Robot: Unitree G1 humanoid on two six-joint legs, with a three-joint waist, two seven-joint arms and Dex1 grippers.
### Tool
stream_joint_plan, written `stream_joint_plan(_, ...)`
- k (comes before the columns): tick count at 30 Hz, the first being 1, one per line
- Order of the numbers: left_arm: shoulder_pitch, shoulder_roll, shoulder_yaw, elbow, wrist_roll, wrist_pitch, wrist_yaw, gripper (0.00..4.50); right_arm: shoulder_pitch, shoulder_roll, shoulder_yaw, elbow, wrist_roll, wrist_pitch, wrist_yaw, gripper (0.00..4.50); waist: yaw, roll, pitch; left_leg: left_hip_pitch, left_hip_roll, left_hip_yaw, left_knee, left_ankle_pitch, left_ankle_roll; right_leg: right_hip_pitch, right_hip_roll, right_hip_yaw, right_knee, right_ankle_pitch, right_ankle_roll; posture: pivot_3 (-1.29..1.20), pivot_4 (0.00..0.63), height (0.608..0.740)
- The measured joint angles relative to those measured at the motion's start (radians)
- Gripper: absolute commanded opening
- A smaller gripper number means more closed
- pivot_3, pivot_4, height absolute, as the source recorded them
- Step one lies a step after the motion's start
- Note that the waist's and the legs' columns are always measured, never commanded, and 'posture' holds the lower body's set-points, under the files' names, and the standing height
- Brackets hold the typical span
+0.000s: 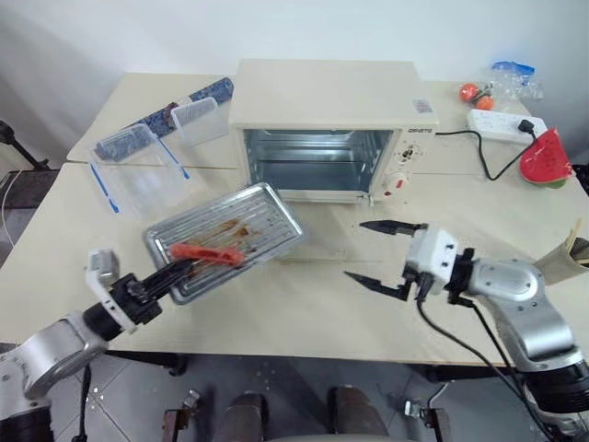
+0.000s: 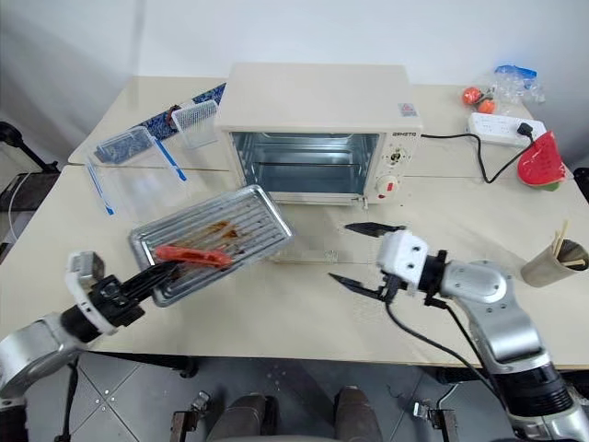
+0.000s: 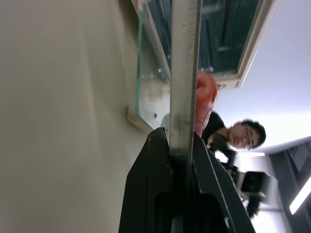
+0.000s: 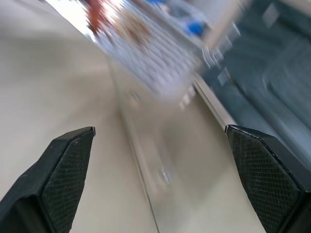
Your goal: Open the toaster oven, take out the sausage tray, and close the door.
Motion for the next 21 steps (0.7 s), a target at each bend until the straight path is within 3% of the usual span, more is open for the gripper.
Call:
stream_joint_plan(7, 0.191, -0.044, 0.160, -0.019, -0.002, 0.019, -0.194, 0.00, 0.018, -0.003, -0.083, 0.169, 0.023, 0.045, 0.044, 2.31, -0.003, 0.000, 0.000, 0.000, 0.001, 0.003, -0.001, -0.002, 0.002, 0.000, -0.001, 0.001, -0.005, 0.000, 0.000, 0.00, 0.150, 0.740)
stream_joint_plan(14, 0.324, -0.149, 0.231, -0.024, -0.002, -0.028, -0.210, 0.00, -0.006, 0.014, -0.055, 0.294, -0.036, 0.045, 0.051, 0.02, -0.001, 0.000, 0.000, 0.000, 0.002, 0.005, -0.001, -0.004, 0.004, 0.001, -0.002, 0.000, -0.011, 0.002, -0.003, 0.00, 0.150, 0.740)
stream_joint_plan(21, 0.301, -0.318, 0.273, -0.079, -0.002, -0.174, -0.054, 0.00, -0.081, 0.060, -0.033, 0.457, -0.102, 0.059, 0.030, 0.02, 0.000, 0.000, 0.000, 0.000, 0.004, 0.006, -0.001, -0.005, 0.003, 0.003, -0.001, -0.001, -0.014, 0.003, -0.003, 0.00, 0.150, 0.740)
